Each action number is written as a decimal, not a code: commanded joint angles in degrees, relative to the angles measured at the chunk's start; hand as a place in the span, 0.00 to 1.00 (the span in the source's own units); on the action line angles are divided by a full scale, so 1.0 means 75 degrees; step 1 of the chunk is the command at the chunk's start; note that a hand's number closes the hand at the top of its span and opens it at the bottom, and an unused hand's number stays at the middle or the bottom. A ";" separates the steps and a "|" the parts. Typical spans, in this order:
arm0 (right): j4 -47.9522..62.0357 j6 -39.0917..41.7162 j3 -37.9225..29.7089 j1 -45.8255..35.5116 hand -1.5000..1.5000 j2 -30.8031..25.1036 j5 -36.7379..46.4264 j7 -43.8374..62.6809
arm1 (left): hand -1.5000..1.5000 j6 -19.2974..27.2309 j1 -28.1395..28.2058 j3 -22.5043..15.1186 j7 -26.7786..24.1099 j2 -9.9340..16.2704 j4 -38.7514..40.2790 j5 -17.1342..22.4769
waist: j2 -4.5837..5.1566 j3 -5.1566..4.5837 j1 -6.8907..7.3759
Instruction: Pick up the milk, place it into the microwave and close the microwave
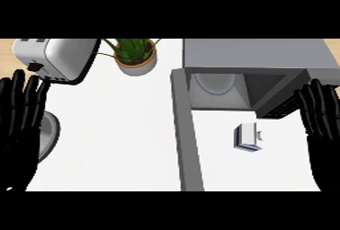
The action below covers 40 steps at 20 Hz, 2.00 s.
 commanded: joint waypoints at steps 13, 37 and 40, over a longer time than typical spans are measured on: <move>-0.0427 0.0106 0.1604 -0.0165 0.00 0.0542 0.0721 0.0552 | 0.00 -0.0221 0.1372 0.1481 0.1287 0.0238 -0.0901 0.1435 | -0.0154 -0.0079 -0.0125; 0.2173 -0.0510 0.0652 0.0267 0.00 0.0855 0.1086 -0.1236 | 0.00 -0.1767 0.3358 0.2658 0.0955 -0.0255 -0.2068 0.2607 | -0.0140 -0.0075 -0.0110; 0.2288 -0.0447 0.0803 0.1202 0.00 0.0773 0.1165 -0.1826 | 0.00 -0.2065 0.3584 0.2988 0.0682 -0.0368 -0.2074 0.2855 | -0.0151 -0.0076 -0.0120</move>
